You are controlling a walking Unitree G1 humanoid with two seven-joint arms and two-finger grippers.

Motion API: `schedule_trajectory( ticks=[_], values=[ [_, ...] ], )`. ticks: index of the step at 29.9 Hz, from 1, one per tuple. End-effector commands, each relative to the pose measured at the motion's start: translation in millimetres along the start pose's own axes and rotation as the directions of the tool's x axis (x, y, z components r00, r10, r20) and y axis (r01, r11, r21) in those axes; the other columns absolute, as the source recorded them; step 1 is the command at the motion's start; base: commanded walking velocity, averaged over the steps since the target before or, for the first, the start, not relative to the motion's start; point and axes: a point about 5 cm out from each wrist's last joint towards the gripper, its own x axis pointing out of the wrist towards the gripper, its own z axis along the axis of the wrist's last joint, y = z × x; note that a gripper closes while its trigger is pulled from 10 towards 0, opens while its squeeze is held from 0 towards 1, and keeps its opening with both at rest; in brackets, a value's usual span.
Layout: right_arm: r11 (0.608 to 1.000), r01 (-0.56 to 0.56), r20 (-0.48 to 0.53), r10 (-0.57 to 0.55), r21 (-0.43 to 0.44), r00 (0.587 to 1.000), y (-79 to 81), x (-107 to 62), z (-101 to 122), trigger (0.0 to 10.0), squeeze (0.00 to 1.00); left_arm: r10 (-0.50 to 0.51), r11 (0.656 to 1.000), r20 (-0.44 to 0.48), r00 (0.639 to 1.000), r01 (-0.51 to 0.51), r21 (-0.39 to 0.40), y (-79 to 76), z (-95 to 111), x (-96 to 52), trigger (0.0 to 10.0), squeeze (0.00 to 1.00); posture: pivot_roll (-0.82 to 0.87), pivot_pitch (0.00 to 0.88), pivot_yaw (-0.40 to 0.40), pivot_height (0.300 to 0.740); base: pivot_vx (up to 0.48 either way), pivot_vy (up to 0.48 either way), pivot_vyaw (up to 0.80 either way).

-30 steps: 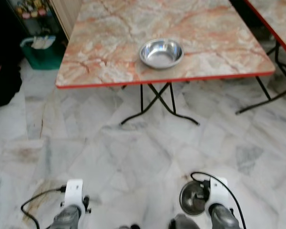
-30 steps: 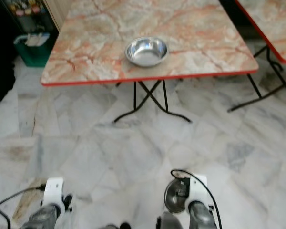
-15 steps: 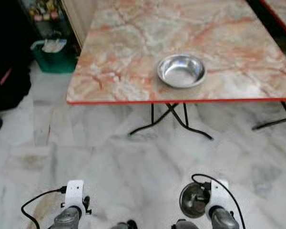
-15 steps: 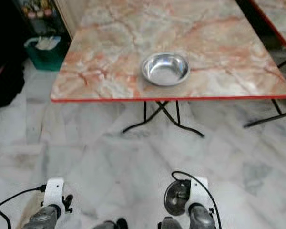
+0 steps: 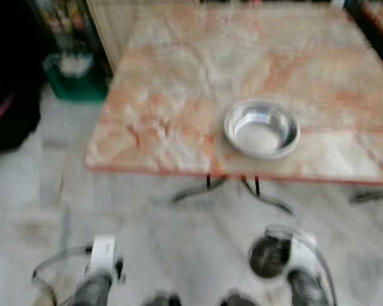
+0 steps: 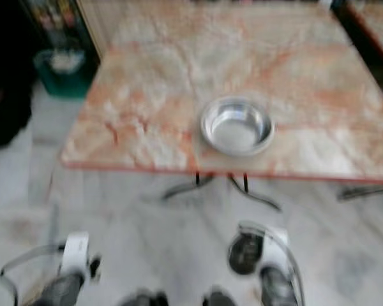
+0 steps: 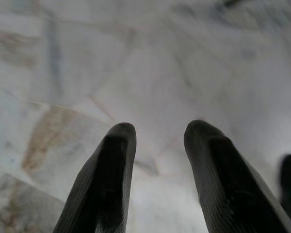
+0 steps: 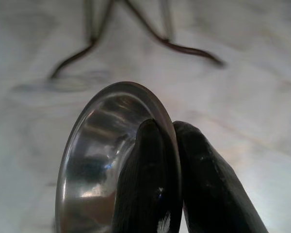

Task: Setting the table

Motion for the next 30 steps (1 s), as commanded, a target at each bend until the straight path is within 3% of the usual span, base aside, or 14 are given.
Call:
schedule_trajectory(
  ticks=[1,11,15,20,21,25,30],
  values=[
    [1.0,0.022,0.031,-0.022,0.011,0.999,-9.8,-3.4,-2.1,10.0,0.0,-0.001,1.0,-0.06,0.998,0.001,0.011,0.0,-19.0,-4.7,10.0,0.0,-0.13,0.139,0.077,0.74,0.0,0.0,0.0],
    [1.0,-0.002,0.149,0.001,0.005,0.989,-11.3,-7.8,6.9,10.0,0.0,-0.002,1.0,-0.063,0.998,0.003,0.009,-0.8,-20.0,-4.9,10.0,0.0,-0.14,0.153,0.076,0.74,0.0,0.0,0.0],
    [0.999,-0.04,0.269,0.045,-0.024,0.962,-7.7,-17.3,16.7,10.0,0.0,-0.002,1.0,-0.065,0.998,0.002,0.007,-0.7,-20.4,-5.0,10.0,0.0,-0.14,0.155,0.079,0.74,0.0,0.0,0.0],
    [0.998,-0.047,0.288,0.054,-0.03,0.956,-6.2,-19.5,18.2,10.0,0.0,-0.001,1.0,-0.065,0.998,0.002,0.007,-0.3,-20.1,-4.9,10.0,0.0,-0.14,0.157,0.079,0.74,0.0,0.0,0.0],
    [0.995,-0.081,0.326,0.094,-0.052,0.941,-5.7,-34.9,16.0,10.0,0.0,0.003,1.0,-0.071,0.997,-0.003,0.008,2.9,-21.3,-5.4,10.0,0.0,-0.15,0.161,0.081,0.74,0.0,0.0,0.0],
    [0.983,-0.141,0.376,0.175,-0.115,0.91,-5.4,-61.0,20.7,10.0,0.0,0.005,1.0,-0.076,0.997,-0.005,0.009,5.0,-21.7,-5.6,10.0,0.0,-0.15,0.165,0.081,0.74,0.0,0.0,0.0],
    [0.965,-0.211,0.39,0.256,-0.156,0.885,-5.0,-81.7,32.4,10.0,0.0,0.007,1.0,-0.079,0.997,-0.006,0.009,5.1,-22.2,-5.7,10.0,0.0,-0.16,0.166,0.078,0.74,0.0,0.0,0.0]
  ],
)
